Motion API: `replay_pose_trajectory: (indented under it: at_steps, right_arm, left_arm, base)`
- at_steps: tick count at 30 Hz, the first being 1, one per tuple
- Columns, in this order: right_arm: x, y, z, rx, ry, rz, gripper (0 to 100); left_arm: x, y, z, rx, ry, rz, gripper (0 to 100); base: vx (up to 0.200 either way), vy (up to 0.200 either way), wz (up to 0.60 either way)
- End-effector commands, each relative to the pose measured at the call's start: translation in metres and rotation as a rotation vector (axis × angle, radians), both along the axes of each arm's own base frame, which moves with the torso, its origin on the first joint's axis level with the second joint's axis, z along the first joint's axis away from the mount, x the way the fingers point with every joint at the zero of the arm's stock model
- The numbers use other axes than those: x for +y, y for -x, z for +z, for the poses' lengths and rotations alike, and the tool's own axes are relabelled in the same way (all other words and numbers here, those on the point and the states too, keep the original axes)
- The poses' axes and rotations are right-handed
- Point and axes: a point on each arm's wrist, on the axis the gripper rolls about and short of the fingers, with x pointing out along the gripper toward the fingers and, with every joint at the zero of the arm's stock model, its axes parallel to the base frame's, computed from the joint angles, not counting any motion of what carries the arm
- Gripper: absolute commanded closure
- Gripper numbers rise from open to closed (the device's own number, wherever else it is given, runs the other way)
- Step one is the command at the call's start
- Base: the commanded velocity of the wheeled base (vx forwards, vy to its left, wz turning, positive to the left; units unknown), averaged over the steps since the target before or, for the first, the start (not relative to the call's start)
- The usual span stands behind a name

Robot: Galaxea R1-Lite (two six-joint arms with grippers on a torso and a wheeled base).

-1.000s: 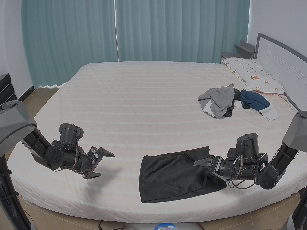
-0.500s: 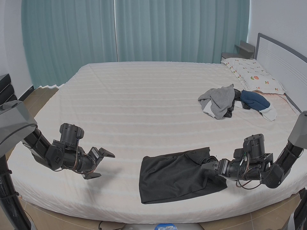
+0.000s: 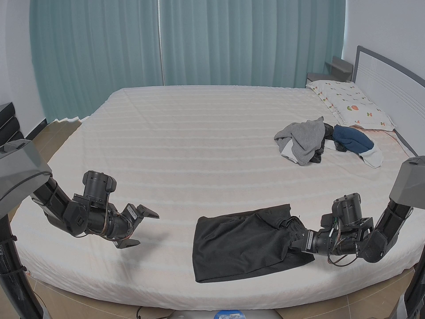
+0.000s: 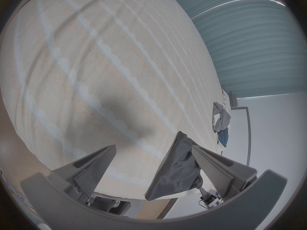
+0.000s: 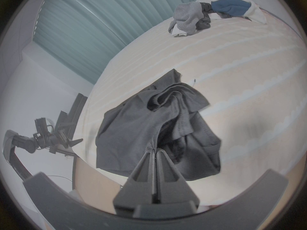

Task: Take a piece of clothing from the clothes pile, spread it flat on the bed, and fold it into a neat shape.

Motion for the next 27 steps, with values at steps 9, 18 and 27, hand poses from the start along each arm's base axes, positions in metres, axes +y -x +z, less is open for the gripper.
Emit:
replay_pose_trajectory:
  at_steps: [9,18,27]
  right_arm:
    - [-0.023,0.018,-0.005,-0.003,0.133,0.066,100]
    - [-0.032,0.023,-0.011,0.004,0.193,0.104,100]
    - [-0.032,0.018,-0.010,-0.016,0.189,0.089,0]
  left_arm:
    - [0.000,0.000,-0.001,0.003,0.000,0.001,0]
    - [0.000,0.000,-0.001,0.003,0.000,0.001,0]
    - [0.000,0.000,-0.001,0.003,0.000,0.001,0]
  base:
    - [0.000,0.000,0.00]
    - [0.000,0.000,0.00]
    - [0.000,0.000,0.00]
